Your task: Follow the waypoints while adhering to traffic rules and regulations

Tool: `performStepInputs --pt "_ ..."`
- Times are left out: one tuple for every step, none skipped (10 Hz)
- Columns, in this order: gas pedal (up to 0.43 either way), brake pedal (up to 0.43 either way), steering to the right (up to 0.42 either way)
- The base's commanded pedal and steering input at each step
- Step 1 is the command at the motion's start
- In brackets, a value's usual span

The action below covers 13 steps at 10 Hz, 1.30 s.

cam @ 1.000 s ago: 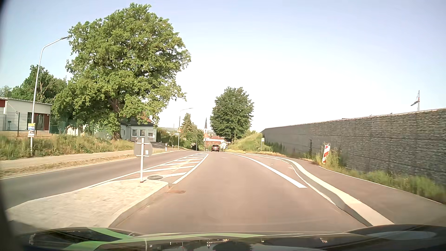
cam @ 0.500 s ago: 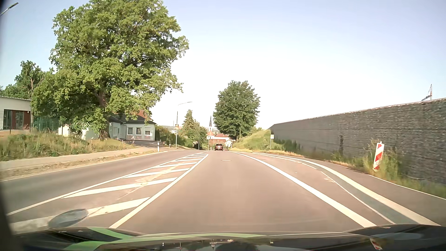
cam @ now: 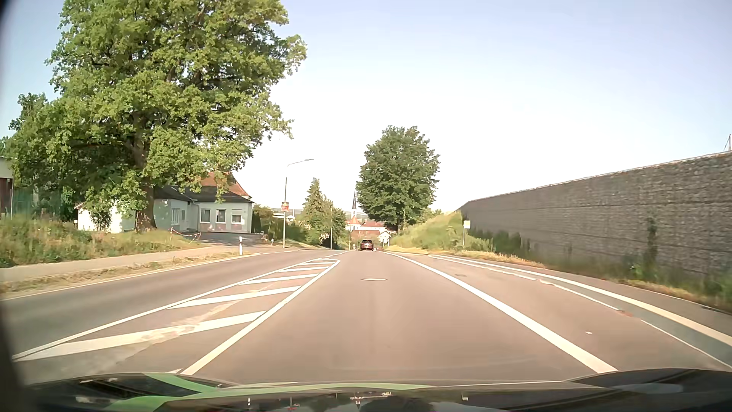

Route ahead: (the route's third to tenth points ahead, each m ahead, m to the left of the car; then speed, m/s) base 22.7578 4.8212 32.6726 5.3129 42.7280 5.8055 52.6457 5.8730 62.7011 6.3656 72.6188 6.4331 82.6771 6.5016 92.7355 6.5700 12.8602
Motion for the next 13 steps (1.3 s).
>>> performStepInputs --pt "0.079 0.0 -0.015" --pt "0.079 0.0 -0.016" --pt "0.079 0.0 -0.016" --pt "0.087 0.0 -0.015" --pt "0.087 0.0 -0.015" --pt "0.087 0.0 -0.016" --pt "0.087 0.0 -0.016" --pt "0.047 0.0 -0.016" --pt "0.0 0.0 -0.016" --pt "0.0 0.0 -0.015" --pt "0.0 0.0 -0.016" --pt "0.0 0.0 -0.015" --pt "0.0 0.0 -0.014"
